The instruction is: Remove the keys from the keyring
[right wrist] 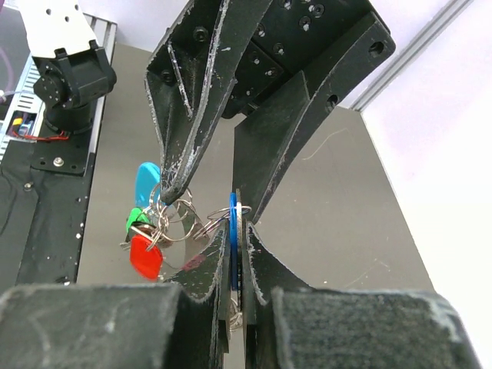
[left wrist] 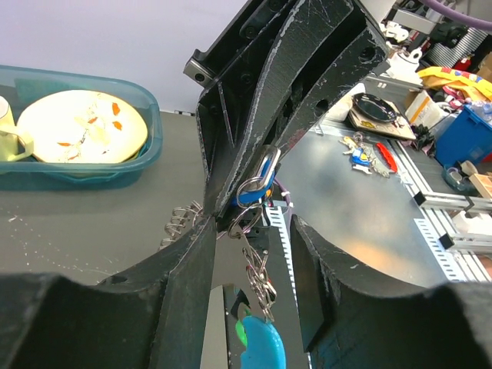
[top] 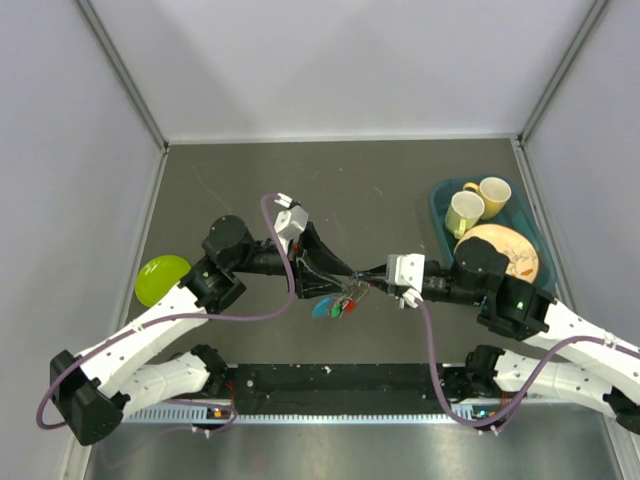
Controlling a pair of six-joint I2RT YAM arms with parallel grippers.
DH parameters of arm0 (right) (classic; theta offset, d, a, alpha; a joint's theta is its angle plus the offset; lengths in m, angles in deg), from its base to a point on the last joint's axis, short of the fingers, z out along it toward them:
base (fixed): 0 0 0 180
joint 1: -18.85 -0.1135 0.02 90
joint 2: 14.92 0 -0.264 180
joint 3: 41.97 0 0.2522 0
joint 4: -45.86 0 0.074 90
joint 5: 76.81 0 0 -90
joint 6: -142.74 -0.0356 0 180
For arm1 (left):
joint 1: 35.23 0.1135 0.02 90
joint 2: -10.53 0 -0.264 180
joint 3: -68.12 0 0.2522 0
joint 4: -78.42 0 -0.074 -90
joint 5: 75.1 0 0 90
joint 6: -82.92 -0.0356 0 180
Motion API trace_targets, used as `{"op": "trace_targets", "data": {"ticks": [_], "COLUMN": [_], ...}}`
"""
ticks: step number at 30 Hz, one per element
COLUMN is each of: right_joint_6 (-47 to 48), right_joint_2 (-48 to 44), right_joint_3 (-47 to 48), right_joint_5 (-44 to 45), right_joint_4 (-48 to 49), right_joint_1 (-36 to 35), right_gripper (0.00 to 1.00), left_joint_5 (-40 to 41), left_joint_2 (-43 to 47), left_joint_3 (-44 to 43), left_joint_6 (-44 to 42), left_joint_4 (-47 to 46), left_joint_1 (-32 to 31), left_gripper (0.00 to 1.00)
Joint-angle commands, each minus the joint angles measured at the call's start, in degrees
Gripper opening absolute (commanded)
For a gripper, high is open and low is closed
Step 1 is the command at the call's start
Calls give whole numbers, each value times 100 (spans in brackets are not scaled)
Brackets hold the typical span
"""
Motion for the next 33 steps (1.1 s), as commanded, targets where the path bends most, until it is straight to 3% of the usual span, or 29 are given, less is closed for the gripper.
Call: {"op": "trace_targets", "data": {"ticks": [1, 18, 26, 33], "right_joint_6": [-74, 31, 1005, 1902], "right_joint_2": [-123, -272, -123, -325], "right_joint_3": [149, 35, 509, 641], "right_joint_5": [85, 604, 1219, 1052], "right_joint_4": [674, 586, -740, -882], "right_joint_1": [33, 24, 33, 24], "right_gripper": [0, 0, 0, 0], "left_joint_5": [-212, -125, 60, 464], "left_joint_2": [-31, 172, 330, 339], "left_joint_3": [-99, 297, 253, 113], "left_joint_6": [37, 450, -7, -357], "left_joint_4": [-356, -1015, -480, 11], "left_joint_1": [-120, -261, -270, -261], "left_gripper": [49, 50, 50, 51]}}
